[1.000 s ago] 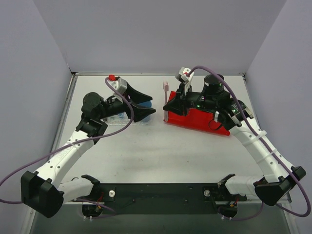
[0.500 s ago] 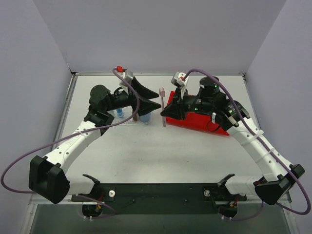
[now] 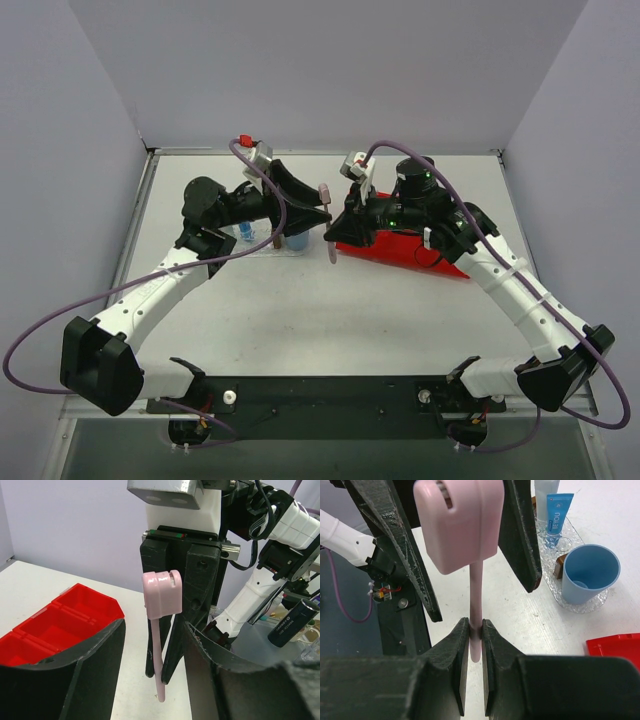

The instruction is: Prepare toiletry sets of a toothbrush and toothpaste on the tray

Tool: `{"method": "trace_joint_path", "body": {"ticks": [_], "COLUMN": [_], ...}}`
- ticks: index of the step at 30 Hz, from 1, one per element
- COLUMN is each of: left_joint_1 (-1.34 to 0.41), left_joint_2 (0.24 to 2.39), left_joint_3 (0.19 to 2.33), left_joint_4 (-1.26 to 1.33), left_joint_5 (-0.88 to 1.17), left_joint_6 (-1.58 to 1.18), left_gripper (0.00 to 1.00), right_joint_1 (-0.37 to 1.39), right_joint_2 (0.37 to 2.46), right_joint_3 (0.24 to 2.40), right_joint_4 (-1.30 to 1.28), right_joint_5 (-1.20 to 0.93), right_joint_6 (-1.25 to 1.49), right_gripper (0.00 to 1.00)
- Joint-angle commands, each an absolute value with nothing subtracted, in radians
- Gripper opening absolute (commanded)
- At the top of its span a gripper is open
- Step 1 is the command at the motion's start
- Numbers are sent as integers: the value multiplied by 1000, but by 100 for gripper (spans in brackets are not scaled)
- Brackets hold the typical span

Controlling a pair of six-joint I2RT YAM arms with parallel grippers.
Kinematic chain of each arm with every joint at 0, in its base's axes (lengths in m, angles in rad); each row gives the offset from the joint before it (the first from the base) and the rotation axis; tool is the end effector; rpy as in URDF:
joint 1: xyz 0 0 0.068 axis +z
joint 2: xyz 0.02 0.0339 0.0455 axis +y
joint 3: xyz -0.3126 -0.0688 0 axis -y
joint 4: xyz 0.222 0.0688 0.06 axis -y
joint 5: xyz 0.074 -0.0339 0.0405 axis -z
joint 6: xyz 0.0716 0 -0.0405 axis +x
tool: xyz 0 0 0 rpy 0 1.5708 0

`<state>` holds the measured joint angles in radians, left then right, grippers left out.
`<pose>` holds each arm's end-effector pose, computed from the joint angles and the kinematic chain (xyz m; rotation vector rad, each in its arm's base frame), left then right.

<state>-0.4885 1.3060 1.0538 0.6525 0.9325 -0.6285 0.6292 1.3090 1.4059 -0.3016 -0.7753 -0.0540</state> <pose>0.2164 -0.1801 0.4634 0.8206 1.2539 -1.4636 0.1943 0.2034 0.4712 -1.1368 1.4576 1.0917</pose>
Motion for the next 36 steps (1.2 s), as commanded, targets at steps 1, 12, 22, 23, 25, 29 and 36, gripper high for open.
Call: {"method": "trace_joint_path", "body": {"ticks": [1, 12, 22, 23, 25, 29, 36], "left_joint_1": [-492, -497, -488, -485, -471, -437, -370], "left_joint_2": [1290, 1296, 1258, 1252, 1236, 1206, 1151], "left_joint_3": [1094, 1097, 1092, 1094, 1089, 1065, 1007], "left_joint_4": [710, 703, 589, 550, 516, 450, 313], "left_joint_5": [953, 953, 895, 882, 862, 792, 554], "left_joint_6": [-641, -646, -531, -511, -459, -385, -174], "left_gripper": [54, 13, 0, 0, 0, 0, 0], "right_joint_1": [635, 637, 637, 638, 637, 635, 621], "right_joint_2": [1307, 1312, 1299, 1293, 1287, 1279, 1253], "right_joint_3": [1422, 1413, 1399, 1399, 1397, 1399, 1365], "right_joint_4": [-275, -275, -284, -285, -288, -302, -311], "right_joint_5": [-805, -798, -726, -718, -690, -646, -562], "right_joint_6": [-69, -74, -83, -86, -92, -110, -169], "right_gripper": [0, 0, 31, 34, 45, 64, 66]}}
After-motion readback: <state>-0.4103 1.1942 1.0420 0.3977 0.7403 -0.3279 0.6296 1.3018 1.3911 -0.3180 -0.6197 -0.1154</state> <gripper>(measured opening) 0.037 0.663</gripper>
